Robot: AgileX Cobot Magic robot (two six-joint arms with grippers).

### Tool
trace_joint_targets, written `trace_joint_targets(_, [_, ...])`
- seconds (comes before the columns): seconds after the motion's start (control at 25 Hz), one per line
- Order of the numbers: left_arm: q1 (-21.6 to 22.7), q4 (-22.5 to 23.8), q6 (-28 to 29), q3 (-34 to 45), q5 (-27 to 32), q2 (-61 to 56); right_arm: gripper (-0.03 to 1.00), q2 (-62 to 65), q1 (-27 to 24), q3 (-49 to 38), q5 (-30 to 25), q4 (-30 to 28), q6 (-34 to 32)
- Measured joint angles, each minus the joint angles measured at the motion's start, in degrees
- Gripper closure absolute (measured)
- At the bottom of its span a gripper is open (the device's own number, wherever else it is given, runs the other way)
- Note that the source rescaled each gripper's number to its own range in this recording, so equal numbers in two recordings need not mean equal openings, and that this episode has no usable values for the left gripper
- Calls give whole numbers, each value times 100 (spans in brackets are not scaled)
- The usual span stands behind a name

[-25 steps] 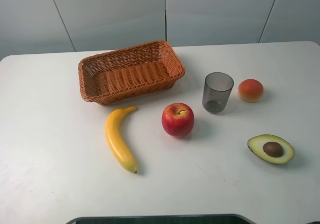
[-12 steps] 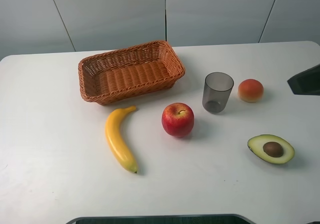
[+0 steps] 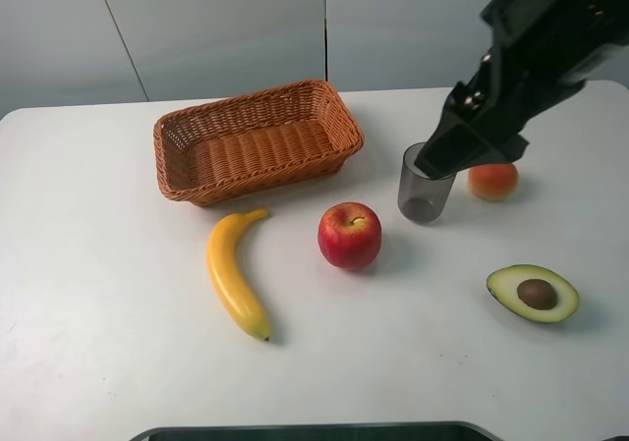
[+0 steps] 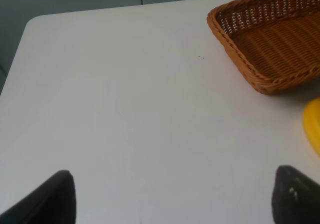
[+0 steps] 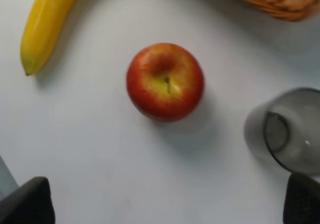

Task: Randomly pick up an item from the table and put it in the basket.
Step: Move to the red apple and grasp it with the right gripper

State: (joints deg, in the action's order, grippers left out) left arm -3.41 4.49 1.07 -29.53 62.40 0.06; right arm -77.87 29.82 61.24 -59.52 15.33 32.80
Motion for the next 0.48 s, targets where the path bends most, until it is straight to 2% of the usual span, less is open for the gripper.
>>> trace_joint_targets(0.28, [0,0,0,0,0,0,2,-1457,561,719,10,-87,454])
trace_joint_targets(0.48, [0,0,0,0,0,0,0,-2181,712,1111,51,-152,768])
